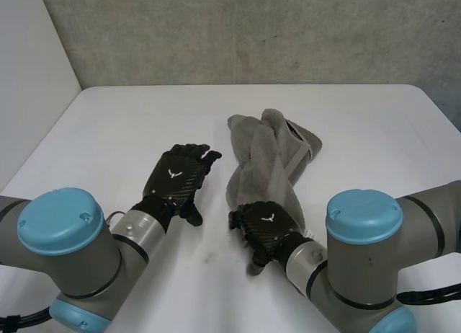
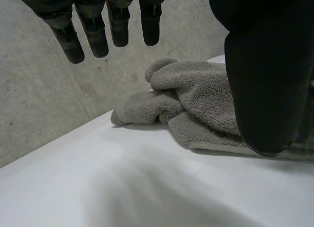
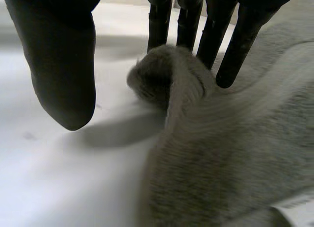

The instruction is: Fold the towel.

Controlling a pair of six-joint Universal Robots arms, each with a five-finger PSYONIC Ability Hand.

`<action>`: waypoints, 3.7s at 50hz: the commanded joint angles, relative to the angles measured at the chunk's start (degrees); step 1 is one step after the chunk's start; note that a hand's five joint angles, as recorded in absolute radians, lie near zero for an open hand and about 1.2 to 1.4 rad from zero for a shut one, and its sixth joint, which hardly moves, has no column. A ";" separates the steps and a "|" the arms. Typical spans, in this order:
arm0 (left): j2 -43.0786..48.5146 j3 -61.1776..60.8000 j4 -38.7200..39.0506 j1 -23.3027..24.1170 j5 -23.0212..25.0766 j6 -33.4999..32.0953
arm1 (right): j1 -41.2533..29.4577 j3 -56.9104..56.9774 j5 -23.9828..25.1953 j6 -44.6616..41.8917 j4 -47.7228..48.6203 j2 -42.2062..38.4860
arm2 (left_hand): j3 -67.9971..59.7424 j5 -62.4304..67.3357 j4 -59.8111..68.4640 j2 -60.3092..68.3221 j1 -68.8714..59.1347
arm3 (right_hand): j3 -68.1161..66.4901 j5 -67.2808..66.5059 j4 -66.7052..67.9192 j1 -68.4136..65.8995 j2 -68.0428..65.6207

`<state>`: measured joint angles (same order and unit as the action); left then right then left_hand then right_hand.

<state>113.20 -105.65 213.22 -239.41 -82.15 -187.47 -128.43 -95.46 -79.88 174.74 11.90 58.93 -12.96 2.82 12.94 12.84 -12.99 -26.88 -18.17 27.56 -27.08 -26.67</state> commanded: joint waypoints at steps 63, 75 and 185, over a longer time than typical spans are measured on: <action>0.36 4.23 -0.09 0.79 0.06 6.94 | 5.29 1.94 -0.63 -16.09 -3.53 15.94 | -0.78 0.93 0.81 0.91 -0.76 | -53.12 -51.83 52.44 -52.92 -53.33; 5.27 13.09 -2.98 1.40 0.67 26.17 | 4.50 8.10 -0.01 -18.21 -13.47 23.24 | -7.66 7.81 7.69 7.79 -7.63 | -53.12 -51.83 52.44 -52.92 -53.33; 8.10 37.47 -42.37 -5.81 11.40 24.43 | 16.89 5.11 1.49 -20.85 -11.37 19.47 | -0.45 0.60 0.47 0.57 -0.42 | -53.12 -51.83 52.44 -52.92 -53.33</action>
<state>128.89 -57.43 169.75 -245.63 -70.71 -163.19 -111.73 -90.29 -78.38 154.63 0.11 78.38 -12.87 2.83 12.92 12.77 -13.01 -76.19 -67.22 76.61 -76.24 -75.83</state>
